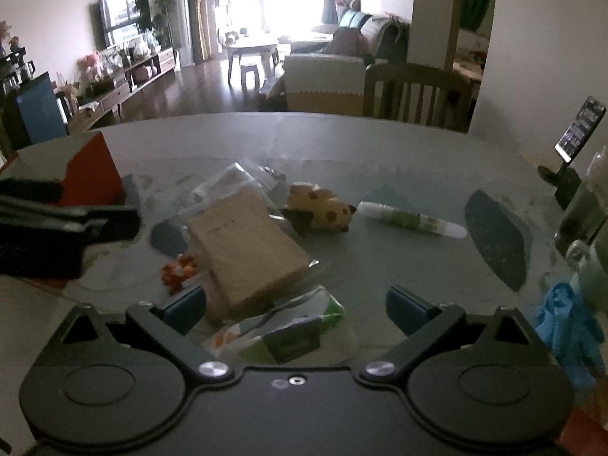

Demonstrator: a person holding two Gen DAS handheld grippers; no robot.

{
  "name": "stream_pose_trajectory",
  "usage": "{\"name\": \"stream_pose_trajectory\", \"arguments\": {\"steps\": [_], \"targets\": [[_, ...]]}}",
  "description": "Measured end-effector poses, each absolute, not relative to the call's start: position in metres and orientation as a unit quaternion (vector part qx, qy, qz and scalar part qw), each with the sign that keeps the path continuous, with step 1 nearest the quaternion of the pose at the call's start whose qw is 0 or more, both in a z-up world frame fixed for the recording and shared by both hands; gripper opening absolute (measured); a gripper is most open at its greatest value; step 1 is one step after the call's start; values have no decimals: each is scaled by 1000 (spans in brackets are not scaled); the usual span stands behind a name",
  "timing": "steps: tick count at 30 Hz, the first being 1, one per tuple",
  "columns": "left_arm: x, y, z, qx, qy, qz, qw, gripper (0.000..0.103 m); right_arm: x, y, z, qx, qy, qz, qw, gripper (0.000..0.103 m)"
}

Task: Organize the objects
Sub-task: 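Reach the left gripper to the bagged bread slice and grasp it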

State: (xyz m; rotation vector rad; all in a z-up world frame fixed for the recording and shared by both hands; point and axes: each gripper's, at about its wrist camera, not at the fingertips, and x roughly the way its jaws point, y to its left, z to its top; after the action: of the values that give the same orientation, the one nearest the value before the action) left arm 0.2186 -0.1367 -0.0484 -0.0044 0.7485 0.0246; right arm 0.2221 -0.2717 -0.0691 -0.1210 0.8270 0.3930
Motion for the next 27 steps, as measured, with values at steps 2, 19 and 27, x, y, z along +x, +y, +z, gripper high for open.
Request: {"name": "stream_pose_trajectory", "arguments": {"steps": [2,19,27], "targets": [[233,-140,-53,-8,375,15,927,103,229,-273,-75,-53,410,189,891,101],[329,-165,-83,-137,489,80,858,103,245,-284,-99,-34,448,200,870,100],[350,-170,-100,-154,519,149,827,103,247,-282,-100,-44,450,213,866,100]]}}
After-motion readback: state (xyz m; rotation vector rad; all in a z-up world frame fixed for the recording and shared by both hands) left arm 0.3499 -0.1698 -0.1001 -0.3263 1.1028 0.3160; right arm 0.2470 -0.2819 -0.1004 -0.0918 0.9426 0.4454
